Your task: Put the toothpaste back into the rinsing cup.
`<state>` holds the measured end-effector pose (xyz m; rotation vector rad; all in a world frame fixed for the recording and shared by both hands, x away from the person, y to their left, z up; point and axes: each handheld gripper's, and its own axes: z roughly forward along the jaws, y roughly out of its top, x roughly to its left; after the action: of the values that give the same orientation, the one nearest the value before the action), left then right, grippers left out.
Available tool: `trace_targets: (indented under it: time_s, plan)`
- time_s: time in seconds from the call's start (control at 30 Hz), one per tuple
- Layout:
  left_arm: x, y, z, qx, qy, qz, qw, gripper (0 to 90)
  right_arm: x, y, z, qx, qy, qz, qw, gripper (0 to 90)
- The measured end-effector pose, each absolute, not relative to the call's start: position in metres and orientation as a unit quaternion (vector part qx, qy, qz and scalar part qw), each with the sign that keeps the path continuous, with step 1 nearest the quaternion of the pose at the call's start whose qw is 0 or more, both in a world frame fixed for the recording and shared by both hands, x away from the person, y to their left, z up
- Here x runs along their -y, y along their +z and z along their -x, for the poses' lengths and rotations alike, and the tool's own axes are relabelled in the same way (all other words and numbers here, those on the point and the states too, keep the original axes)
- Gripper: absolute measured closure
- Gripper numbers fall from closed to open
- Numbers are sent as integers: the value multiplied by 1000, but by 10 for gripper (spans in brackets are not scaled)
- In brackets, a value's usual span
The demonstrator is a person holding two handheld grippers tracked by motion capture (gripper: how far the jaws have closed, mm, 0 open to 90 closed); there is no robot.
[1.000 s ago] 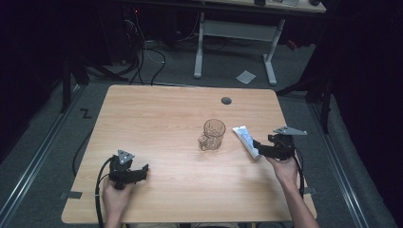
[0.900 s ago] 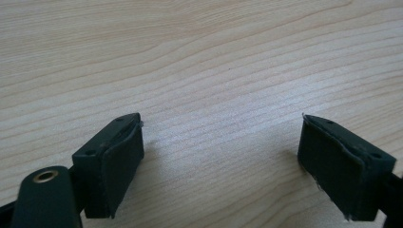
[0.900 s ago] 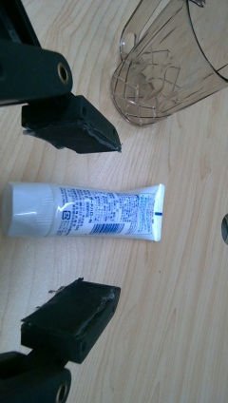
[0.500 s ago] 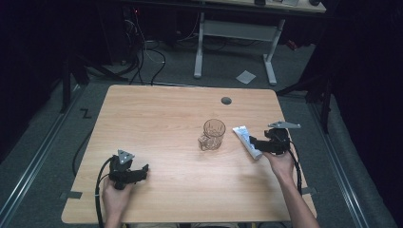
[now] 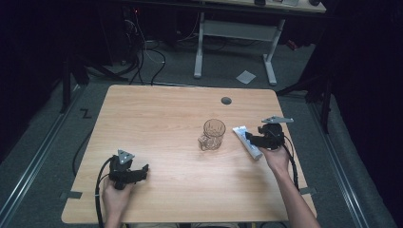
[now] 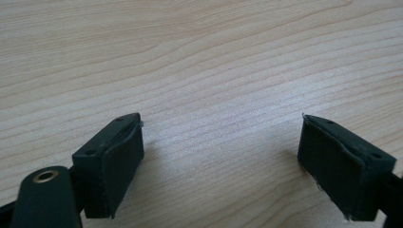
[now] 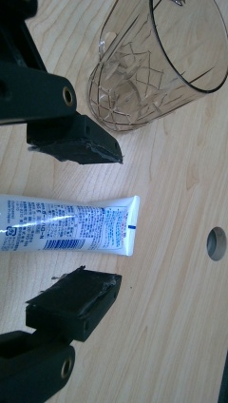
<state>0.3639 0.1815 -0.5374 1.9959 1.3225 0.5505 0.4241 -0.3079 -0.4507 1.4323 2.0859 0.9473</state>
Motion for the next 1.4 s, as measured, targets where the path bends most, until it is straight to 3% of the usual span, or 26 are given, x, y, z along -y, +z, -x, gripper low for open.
trace_targets:
  time_s: [1.4]
  plan:
    - [-182,-537,-364,-507,211,-766,336,157,276,-492,-478,-800,203,-533,184,335]
